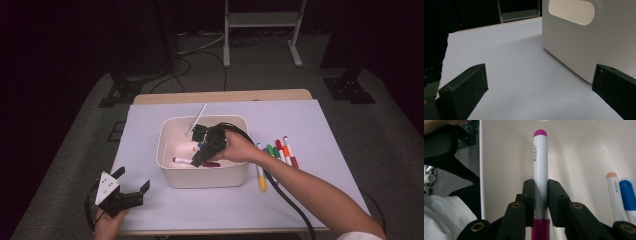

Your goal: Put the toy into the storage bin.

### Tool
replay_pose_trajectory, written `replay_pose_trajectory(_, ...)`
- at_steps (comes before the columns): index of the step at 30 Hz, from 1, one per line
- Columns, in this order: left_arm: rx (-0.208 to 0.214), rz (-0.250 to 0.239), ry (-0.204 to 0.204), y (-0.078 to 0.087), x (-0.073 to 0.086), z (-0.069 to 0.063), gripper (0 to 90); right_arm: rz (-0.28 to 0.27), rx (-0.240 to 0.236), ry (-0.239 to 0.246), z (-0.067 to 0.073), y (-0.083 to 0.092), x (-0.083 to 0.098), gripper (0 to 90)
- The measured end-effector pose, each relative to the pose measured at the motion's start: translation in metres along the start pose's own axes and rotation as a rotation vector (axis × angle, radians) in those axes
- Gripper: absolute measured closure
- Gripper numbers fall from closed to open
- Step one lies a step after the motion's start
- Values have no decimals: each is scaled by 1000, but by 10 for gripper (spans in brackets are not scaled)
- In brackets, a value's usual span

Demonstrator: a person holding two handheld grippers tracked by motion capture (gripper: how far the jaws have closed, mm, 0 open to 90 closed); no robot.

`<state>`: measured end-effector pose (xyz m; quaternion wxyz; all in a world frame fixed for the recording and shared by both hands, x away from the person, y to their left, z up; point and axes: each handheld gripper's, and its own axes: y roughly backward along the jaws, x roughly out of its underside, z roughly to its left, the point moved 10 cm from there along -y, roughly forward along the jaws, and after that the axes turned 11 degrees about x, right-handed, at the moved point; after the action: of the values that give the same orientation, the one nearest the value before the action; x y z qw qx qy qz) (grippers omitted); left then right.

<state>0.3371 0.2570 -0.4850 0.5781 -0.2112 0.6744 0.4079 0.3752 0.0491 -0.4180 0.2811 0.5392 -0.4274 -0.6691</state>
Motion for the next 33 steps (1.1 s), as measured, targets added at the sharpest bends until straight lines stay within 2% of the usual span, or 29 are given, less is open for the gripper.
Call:
replay_pose_trajectory(9, 2, -3, 4, 0, 0, 0, 0, 58, -13, 9, 3, -15, 3, 756)
replay_pose_trajectory(16, 3, -1, 6, 0, 0, 0, 0, 95, -4, 18, 2, -20, 7, 750)
replay_pose_trajectory(20, 3, 0, 4, 0, 0, 0, 0, 101, -4, 13, 2, -19, 8, 713)
replay_pose_trajectory(26, 2, 1, -1, 0, 0, 0, 0, 65, 12, 4, 2, -6, 5, 704)
replay_pose_trajectory(30, 1, 2, -3, 0, 0, 0, 0, 16, 28, 7, 0, 10, 4, 691)
replay_pose_trajectory(33, -1, 0, -2, -1, 0, 0, 0, -17, 48, -13, -2, 26, 5, 673)
